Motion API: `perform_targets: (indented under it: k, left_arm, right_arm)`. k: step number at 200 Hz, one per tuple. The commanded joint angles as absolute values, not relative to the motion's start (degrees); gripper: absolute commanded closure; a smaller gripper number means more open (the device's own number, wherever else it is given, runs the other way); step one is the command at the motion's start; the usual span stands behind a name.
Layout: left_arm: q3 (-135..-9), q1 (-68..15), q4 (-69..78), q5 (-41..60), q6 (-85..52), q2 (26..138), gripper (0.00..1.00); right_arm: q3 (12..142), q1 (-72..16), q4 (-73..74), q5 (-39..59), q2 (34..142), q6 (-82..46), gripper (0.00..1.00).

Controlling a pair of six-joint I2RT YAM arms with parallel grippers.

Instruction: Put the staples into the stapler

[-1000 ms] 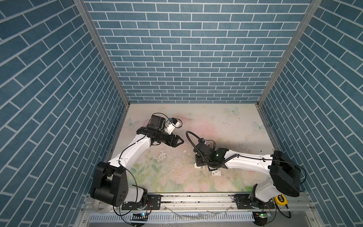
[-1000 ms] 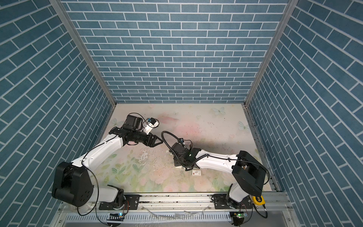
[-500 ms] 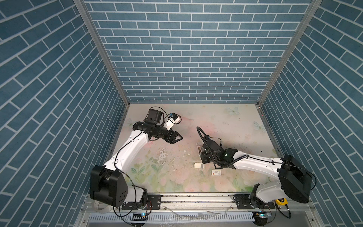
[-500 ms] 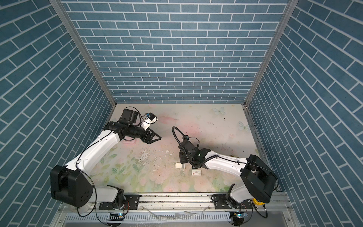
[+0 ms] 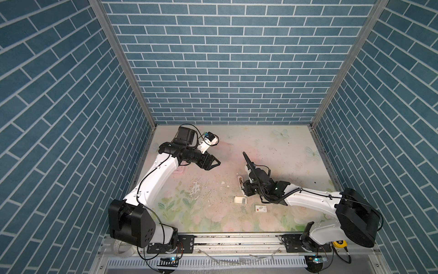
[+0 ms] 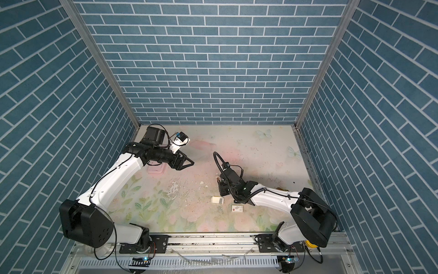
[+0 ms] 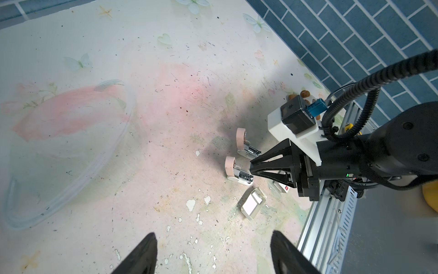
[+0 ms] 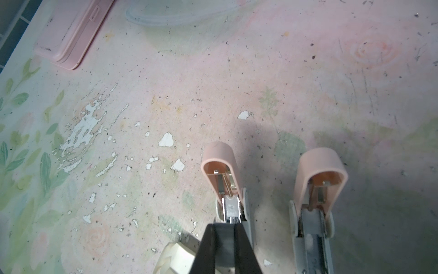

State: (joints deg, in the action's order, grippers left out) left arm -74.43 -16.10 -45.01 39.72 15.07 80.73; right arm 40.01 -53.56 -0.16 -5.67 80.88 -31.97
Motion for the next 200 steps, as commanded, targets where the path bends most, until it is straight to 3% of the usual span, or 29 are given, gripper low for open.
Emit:
perform_targets:
  k: [1, 200]
  left_arm:
    - [-76.8, -15.64, -47.37, 39.03, 16.31, 80.96, 0.23]
    - [-73.66, -15.47, -43.81, 37.96, 15.51, 79.84, 0.23]
  right_arm:
    - [39.64, -53.0, 2.37, -4.55, 80.45, -29.03, 1.0]
    - [33.52, -52.06, 12.0, -2.64, 82.47, -28.05, 1.0]
